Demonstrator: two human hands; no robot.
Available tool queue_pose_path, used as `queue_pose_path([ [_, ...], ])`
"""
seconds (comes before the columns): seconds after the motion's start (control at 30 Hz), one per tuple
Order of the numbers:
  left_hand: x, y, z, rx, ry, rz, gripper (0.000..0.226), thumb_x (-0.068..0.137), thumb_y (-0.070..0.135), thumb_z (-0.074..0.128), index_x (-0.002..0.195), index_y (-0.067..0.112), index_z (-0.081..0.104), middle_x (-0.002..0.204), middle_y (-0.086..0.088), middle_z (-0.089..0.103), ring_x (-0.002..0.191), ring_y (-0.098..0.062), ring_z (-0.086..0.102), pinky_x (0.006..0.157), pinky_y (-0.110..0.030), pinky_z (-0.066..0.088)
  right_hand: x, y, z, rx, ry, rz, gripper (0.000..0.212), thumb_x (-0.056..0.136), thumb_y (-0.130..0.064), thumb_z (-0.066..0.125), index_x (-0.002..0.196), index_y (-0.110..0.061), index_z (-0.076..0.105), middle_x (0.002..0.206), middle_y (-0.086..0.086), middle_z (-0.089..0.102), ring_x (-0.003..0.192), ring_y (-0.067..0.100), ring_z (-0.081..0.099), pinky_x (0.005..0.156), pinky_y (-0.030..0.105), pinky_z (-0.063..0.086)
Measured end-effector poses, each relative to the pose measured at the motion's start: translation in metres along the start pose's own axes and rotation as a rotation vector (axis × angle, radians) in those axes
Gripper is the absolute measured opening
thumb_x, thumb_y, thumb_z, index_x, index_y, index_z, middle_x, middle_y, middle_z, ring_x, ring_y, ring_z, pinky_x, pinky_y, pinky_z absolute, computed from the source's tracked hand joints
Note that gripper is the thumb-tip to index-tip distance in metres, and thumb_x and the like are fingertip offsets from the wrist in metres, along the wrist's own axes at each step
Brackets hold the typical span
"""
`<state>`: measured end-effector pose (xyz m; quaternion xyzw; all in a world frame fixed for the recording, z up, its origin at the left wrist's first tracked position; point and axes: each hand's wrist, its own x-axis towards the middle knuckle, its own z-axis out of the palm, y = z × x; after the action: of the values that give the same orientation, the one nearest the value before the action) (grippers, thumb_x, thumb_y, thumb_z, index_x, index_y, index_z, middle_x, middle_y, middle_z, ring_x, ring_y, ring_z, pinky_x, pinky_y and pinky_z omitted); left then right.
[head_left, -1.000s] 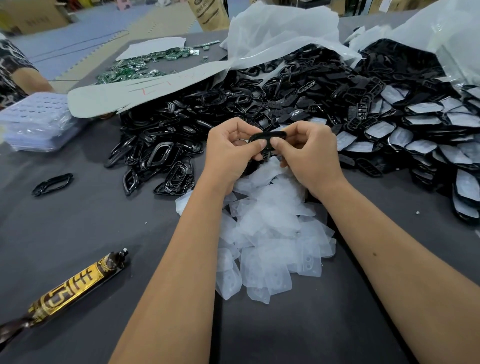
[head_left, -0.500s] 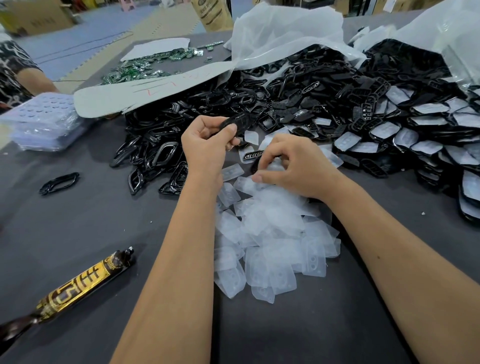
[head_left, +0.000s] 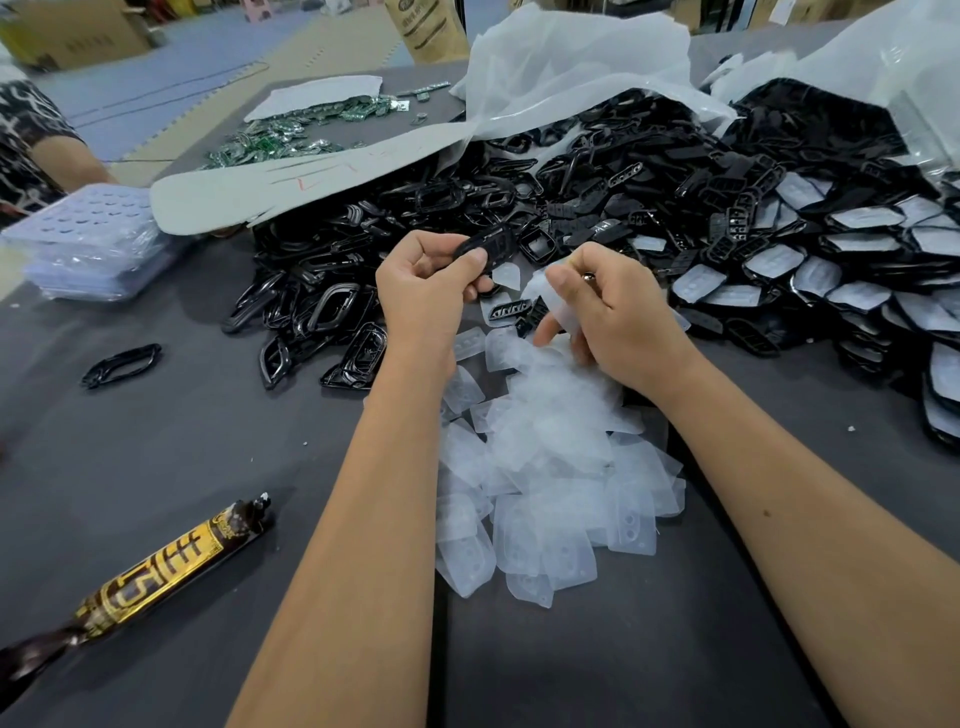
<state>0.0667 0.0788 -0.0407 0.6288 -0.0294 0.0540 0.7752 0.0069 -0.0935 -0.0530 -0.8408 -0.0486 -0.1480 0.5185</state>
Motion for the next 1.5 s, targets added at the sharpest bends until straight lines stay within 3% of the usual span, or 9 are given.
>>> queue_pose_path([
  [0.1, 0.001, 0.000, 0.000, 0.007, -0.004, -0.005, 0.021, 0.086, -0.009, 0.071, 0.083, 0.011, 0.065, 0.062, 0.005, 0.067, 0.056, -0.015, 0.065, 0.059, -0.027, 0.051, 0.001, 0.000, -0.001, 0.047, 0.026, -0.037, 0.034, 0.111, -0.033, 0.048, 0.084, -0.012, 0.050, 0.065, -0.004, 0.073, 0.044, 0.022, 0.057, 0.044, 0.027, 0.043],
  [0.17, 0.001, -0.001, 0.001, 0.022, -0.015, -0.011, 0.020, 0.086, -0.008, 0.072, 0.084, 0.010, 0.065, 0.061, 0.005, 0.066, 0.057, -0.015, 0.065, 0.060, -0.028, 0.052, 0.001, 0.002, -0.003, 0.102, 0.081, -0.056, 0.032, 0.109, -0.028, 0.054, 0.086, -0.007, 0.053, 0.062, -0.004, 0.068, 0.046, 0.016, 0.053, 0.046, 0.026, 0.041],
  [0.3, -0.002, -0.001, 0.003, 0.067, -0.069, -0.013, 0.019, 0.087, -0.010, 0.071, 0.087, 0.008, 0.065, 0.059, 0.004, 0.065, 0.052, -0.013, 0.064, 0.053, -0.023, 0.051, 0.002, 0.006, -0.007, 0.317, 0.119, 0.019, 0.001, 0.104, -0.010, 0.061, 0.103, -0.009, 0.061, 0.069, 0.002, 0.064, 0.051, 0.019, 0.054, 0.043, 0.026, 0.040],
  [0.47, -0.004, -0.002, 0.006, 0.108, -0.131, -0.025, 0.024, 0.088, -0.011, 0.069, 0.094, 0.011, 0.074, 0.075, -0.001, 0.073, 0.058, -0.015, 0.064, 0.056, -0.022, 0.051, 0.001, 0.005, -0.008, 0.392, 0.124, 0.039, 0.029, 0.095, 0.001, 0.070, 0.122, -0.006, 0.062, 0.085, 0.014, 0.063, 0.070, 0.027, 0.075, 0.051, 0.028, 0.055],
  [0.7, -0.003, -0.005, 0.008, 0.125, -0.152, -0.015, 0.024, 0.088, -0.013, 0.067, 0.098, 0.007, 0.077, 0.080, -0.008, 0.074, 0.059, -0.015, 0.064, 0.056, -0.019, 0.051, 0.000, 0.003, -0.007, 0.357, 0.188, 0.022, 0.002, 0.094, -0.005, 0.073, 0.095, -0.006, 0.073, 0.080, 0.008, 0.077, 0.067, 0.020, 0.073, 0.052, 0.027, 0.056],
  [0.83, -0.003, -0.007, 0.009, 0.140, -0.176, 0.005, 0.026, 0.087, -0.012, 0.067, 0.095, 0.011, 0.078, 0.077, -0.006, 0.075, 0.058, -0.014, 0.065, 0.058, -0.019, 0.052, 0.002, 0.003, -0.007, 0.366, 0.239, 0.014, 0.008, 0.091, -0.008, 0.077, 0.088, -0.015, 0.078, 0.075, -0.004, 0.075, 0.063, 0.007, 0.063, 0.058, 0.020, 0.051],
  [1.03, -0.004, -0.011, 0.014, 0.168, -0.191, 0.014, 0.024, 0.086, -0.009, 0.070, 0.096, 0.011, 0.079, 0.083, -0.011, 0.073, 0.059, -0.012, 0.066, 0.063, -0.023, 0.055, 0.000, -0.001, -0.013, 0.565, 0.239, 0.079, 0.009, 0.088, -0.004, 0.080, 0.088, -0.012, 0.076, 0.070, -0.004, 0.071, 0.060, 0.010, 0.065, 0.055, 0.018, 0.052],
  [1.3, -0.006, -0.011, 0.020, 0.197, -0.244, 0.021, 0.022, 0.082, -0.008, 0.071, 0.098, 0.006, 0.077, 0.071, -0.002, 0.071, 0.055, -0.013, 0.061, 0.059, -0.025, 0.052, 0.001, 0.000, -0.010, 0.456, 0.231, 0.045, 0.011, 0.088, -0.004, 0.080, 0.083, -0.011, 0.073, 0.073, 0.008, 0.071, 0.061, 0.018, 0.066, 0.057, 0.027, 0.054],
  [1.5, -0.007, -0.012, 0.019, 0.123, -0.333, 0.012, 0.020, 0.083, -0.003, 0.078, 0.097, 0.012, 0.077, 0.066, 0.004, 0.070, 0.054, -0.010, 0.060, 0.055, -0.019, 0.048, 0.004, 0.007, -0.008, 0.294, 0.276, 0.001, 0.017, 0.083, -0.014, 0.085, 0.076, -0.022, 0.072, 0.071, 0.001, 0.071, 0.060, 0.014, 0.060, 0.056, 0.028, 0.049],
])
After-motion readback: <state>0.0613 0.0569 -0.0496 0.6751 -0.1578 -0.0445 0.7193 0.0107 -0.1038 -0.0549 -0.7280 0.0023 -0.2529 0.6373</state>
